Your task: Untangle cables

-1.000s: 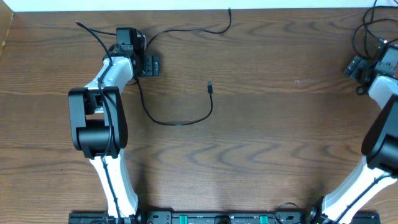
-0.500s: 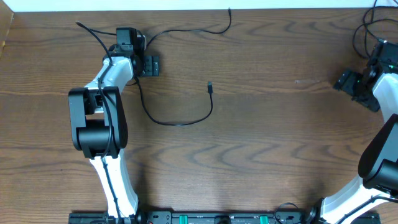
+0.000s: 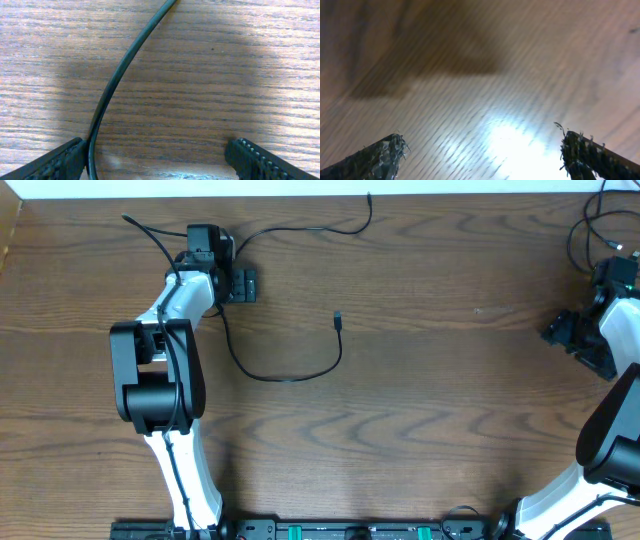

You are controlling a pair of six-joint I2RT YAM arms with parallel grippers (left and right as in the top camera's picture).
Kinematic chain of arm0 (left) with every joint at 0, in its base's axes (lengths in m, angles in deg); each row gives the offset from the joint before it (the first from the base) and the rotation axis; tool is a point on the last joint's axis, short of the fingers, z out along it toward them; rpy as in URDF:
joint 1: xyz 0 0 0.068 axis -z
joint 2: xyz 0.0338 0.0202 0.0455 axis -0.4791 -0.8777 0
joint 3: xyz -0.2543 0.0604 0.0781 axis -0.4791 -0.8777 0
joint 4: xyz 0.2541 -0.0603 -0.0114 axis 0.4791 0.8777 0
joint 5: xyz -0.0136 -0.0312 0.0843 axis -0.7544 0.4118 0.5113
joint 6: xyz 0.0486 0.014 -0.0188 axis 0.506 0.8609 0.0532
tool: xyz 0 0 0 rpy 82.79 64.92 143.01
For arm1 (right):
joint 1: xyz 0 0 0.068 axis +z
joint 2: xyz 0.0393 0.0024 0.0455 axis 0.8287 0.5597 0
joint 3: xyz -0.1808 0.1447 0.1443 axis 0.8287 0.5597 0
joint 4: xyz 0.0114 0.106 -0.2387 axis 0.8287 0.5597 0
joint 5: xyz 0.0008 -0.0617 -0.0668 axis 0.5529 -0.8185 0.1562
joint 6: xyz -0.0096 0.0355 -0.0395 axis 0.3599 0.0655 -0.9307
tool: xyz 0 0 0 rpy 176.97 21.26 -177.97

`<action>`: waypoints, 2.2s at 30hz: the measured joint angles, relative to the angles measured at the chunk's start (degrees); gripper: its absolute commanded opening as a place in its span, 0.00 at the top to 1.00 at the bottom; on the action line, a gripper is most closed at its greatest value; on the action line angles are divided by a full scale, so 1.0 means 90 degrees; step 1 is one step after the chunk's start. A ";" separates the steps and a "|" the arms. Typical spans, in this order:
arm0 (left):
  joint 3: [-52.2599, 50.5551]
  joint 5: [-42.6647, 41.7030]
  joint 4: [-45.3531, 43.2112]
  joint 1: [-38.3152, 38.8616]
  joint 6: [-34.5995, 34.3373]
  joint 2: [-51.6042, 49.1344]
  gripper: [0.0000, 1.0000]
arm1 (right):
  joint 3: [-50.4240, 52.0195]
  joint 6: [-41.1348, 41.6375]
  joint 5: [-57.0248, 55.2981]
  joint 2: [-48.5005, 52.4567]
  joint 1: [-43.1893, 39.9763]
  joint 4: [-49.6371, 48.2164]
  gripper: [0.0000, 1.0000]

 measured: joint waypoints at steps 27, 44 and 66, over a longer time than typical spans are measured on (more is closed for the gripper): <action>0.0000 0.0000 0.0000 0.0000 0.0000 0.0000 0.08 | 0.1751 0.0585 -0.1027 -0.0119 -0.0032 -0.2562 0.01; 0.0000 -0.0005 0.0000 0.0000 0.0002 0.0000 0.08 | 0.2433 0.0646 -0.1071 -0.0194 -0.0775 -0.4148 0.32; 0.0000 -0.0005 0.0002 0.0000 0.0002 0.0000 0.08 | 0.2552 0.0362 -0.0753 0.0075 -0.1115 -0.5807 0.30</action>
